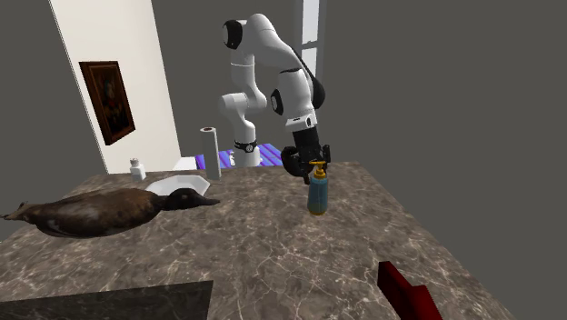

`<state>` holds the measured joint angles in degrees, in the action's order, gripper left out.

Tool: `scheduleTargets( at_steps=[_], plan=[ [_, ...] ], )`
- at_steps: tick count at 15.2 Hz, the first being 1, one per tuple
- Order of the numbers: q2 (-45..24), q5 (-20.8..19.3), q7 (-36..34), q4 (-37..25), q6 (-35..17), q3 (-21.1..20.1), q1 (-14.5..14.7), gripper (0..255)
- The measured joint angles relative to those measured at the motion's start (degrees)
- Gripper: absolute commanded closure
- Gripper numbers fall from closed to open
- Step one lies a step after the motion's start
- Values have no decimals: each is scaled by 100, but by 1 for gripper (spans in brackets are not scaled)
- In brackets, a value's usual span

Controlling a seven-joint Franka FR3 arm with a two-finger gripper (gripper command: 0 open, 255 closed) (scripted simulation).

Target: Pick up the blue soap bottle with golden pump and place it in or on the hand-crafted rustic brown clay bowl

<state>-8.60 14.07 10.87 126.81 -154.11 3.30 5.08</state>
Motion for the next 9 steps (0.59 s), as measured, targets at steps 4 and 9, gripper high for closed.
scheduleTargets(
  at_steps=[4,9],
  plan=[
    [96,-65,-58,-49,147,20,7,255],
    [330,-207,-191,-168,493,56,17,255]
  ],
)
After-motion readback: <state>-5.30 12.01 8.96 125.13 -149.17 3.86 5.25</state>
